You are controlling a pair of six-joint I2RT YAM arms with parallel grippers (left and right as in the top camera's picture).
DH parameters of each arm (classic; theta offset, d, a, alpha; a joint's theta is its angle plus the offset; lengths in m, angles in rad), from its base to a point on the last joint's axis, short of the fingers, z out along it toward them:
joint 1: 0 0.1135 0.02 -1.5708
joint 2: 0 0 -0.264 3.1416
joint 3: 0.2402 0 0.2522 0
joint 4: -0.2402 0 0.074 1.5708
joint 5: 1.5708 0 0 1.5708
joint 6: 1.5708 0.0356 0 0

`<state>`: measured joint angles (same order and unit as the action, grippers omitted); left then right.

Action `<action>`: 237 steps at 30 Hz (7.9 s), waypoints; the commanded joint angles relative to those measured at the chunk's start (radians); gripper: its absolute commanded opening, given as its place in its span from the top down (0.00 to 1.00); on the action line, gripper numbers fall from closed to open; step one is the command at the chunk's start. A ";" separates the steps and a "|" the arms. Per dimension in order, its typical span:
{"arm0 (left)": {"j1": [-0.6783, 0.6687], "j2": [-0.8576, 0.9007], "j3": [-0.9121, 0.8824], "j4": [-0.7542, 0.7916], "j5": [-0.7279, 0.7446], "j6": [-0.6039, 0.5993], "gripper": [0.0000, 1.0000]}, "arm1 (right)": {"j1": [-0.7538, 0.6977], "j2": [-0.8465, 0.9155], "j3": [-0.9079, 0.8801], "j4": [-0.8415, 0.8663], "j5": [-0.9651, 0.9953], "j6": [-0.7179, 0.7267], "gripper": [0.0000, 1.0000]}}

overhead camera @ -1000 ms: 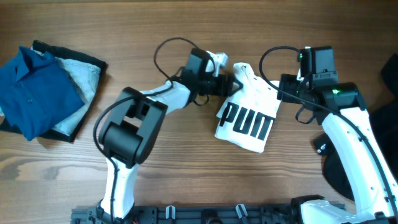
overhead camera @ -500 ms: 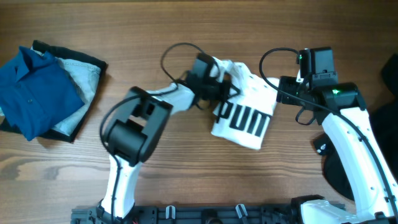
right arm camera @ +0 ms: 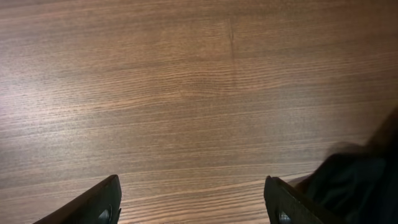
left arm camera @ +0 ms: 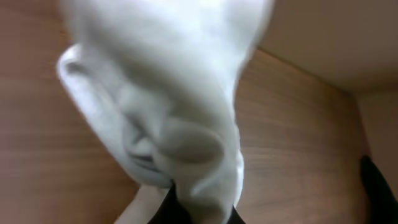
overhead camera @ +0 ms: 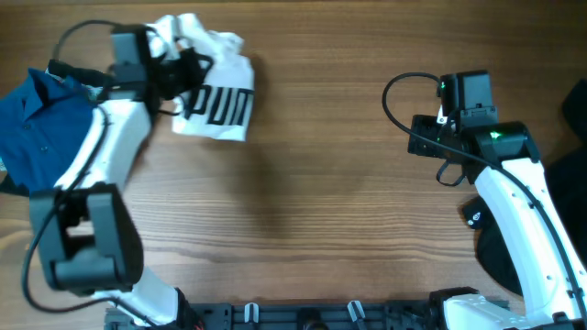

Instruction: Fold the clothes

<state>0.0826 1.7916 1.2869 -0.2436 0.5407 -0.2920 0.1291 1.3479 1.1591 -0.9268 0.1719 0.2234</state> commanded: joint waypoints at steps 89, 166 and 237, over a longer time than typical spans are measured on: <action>0.385 -0.273 0.010 -0.055 -0.010 0.106 0.00 | 0.002 -0.004 0.006 0.084 -0.200 0.012 0.00; -0.479 -0.863 -0.572 -0.471 -0.692 0.098 0.00 | 0.002 -0.565 -0.486 0.164 -0.144 0.068 0.00; -0.435 -0.941 -0.572 -0.471 -0.691 0.098 0.00 | 0.002 -1.343 -1.154 0.938 -0.327 -0.284 0.00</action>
<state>-0.3862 0.9031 0.7189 -0.7162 -0.1341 -0.1848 0.1291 0.0147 0.0063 0.0074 -0.1352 -0.0547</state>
